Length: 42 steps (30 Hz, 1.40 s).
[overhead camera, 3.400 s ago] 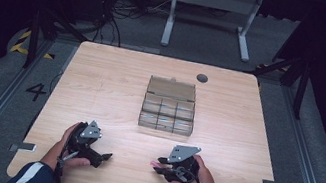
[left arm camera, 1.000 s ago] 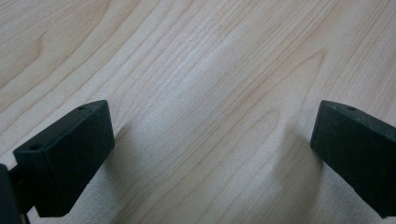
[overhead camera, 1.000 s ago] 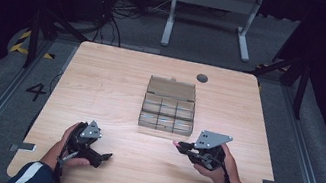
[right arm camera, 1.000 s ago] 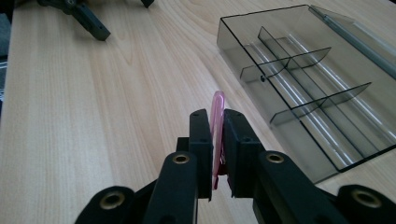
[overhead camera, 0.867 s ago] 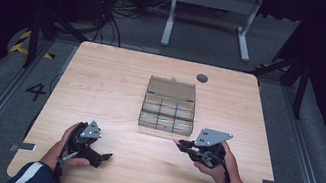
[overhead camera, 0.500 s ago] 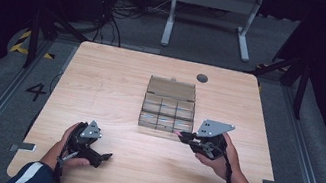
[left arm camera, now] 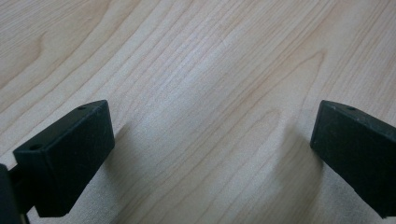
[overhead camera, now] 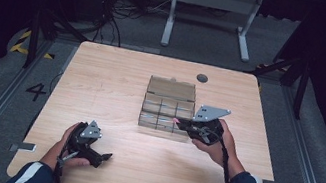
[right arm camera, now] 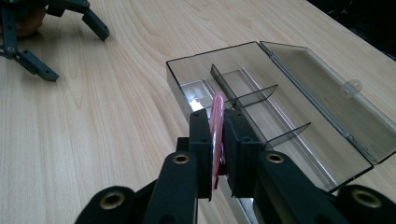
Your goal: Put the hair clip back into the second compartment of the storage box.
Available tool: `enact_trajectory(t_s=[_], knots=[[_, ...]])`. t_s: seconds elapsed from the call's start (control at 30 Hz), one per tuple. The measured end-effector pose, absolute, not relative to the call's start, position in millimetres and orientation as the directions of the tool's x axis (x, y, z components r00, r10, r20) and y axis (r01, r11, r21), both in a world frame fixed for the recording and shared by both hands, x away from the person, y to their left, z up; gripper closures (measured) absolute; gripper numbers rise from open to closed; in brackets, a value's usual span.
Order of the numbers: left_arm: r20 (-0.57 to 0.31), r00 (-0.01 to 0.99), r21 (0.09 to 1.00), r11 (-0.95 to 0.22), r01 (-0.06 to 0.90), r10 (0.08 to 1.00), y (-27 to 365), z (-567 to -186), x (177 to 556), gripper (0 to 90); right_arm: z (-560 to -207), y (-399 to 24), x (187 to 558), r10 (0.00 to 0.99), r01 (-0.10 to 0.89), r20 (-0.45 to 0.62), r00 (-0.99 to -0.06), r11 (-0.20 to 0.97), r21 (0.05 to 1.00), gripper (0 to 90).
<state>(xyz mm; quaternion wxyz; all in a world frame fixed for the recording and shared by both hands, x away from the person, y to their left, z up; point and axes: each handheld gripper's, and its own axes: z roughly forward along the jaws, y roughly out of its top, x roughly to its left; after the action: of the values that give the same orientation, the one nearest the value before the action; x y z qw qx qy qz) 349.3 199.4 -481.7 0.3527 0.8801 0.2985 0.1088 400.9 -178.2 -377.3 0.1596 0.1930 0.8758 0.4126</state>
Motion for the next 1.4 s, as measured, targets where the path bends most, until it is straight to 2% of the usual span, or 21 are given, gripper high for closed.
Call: enact_trajectory(t_s=[1.4], knots=[[-0.021, 0.799, 0.686, -0.573, 0.449, 0.601, 199.4, -481.7, 349.4, 0.1, -379.2, -142.4, 470.9, 0.541, 0.287, -0.106, -0.834, 0.590, 0.755, 83.0]])
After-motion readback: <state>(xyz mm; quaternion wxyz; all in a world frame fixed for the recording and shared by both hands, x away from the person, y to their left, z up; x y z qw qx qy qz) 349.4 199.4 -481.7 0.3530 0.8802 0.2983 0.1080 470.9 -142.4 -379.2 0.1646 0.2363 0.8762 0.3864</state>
